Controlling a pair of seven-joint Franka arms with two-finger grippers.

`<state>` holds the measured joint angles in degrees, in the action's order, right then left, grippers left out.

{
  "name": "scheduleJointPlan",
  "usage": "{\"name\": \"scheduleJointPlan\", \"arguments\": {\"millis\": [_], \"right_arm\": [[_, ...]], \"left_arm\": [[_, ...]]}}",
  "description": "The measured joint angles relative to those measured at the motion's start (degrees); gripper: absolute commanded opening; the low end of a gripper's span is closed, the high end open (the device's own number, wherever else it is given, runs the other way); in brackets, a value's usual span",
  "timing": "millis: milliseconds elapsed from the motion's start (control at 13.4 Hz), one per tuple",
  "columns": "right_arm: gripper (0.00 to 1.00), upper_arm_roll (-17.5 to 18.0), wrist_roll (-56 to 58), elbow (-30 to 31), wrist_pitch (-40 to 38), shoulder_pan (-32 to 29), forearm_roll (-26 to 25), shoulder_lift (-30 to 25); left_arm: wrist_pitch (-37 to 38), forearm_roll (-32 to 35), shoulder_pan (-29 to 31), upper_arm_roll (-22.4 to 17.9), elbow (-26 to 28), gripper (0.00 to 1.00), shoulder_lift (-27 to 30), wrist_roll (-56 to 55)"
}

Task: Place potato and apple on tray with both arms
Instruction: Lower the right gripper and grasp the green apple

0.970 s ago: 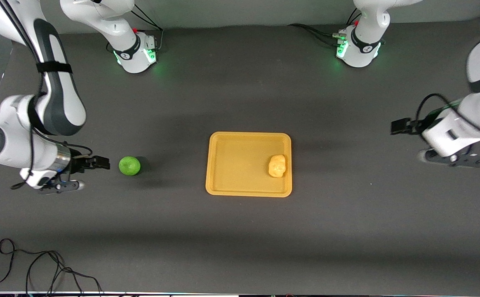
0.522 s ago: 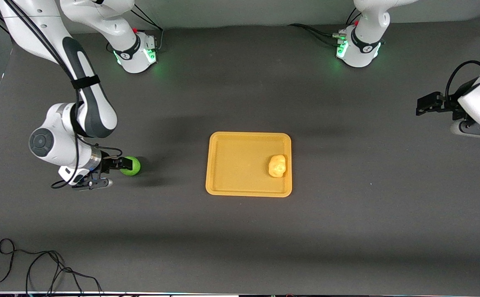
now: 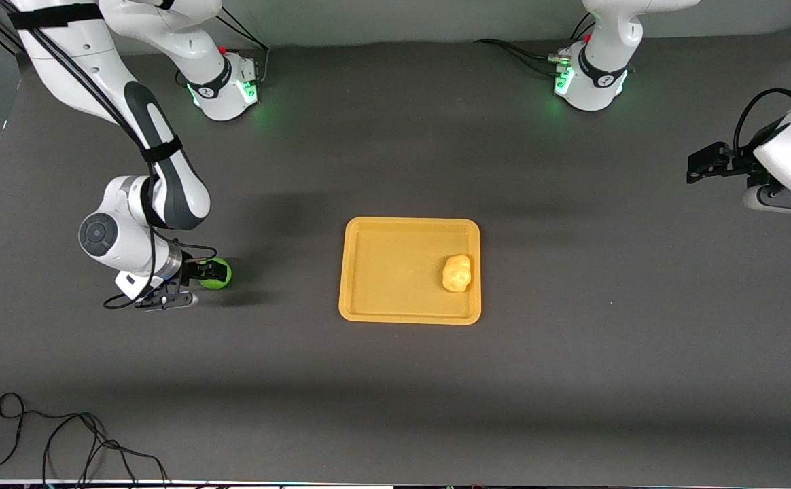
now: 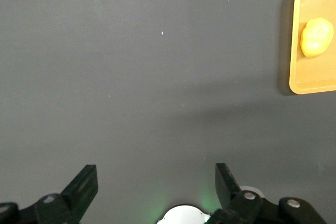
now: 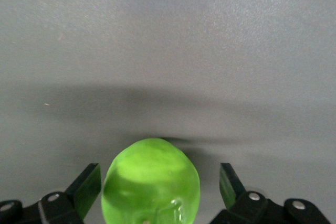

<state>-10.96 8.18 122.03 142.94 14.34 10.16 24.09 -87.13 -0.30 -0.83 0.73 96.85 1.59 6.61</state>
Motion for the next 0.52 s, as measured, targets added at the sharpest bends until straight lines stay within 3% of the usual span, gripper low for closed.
{"name": "scheduleJointPlan", "arguments": {"millis": [522], "right_arm": [[1.0,0.0,0.0,2.1,2.7,0.0,0.0,1.3]], "left_arm": [[-0.5,-0.2,-0.9,-1.1,-1.5,1.0,-0.3,-0.4]]}}
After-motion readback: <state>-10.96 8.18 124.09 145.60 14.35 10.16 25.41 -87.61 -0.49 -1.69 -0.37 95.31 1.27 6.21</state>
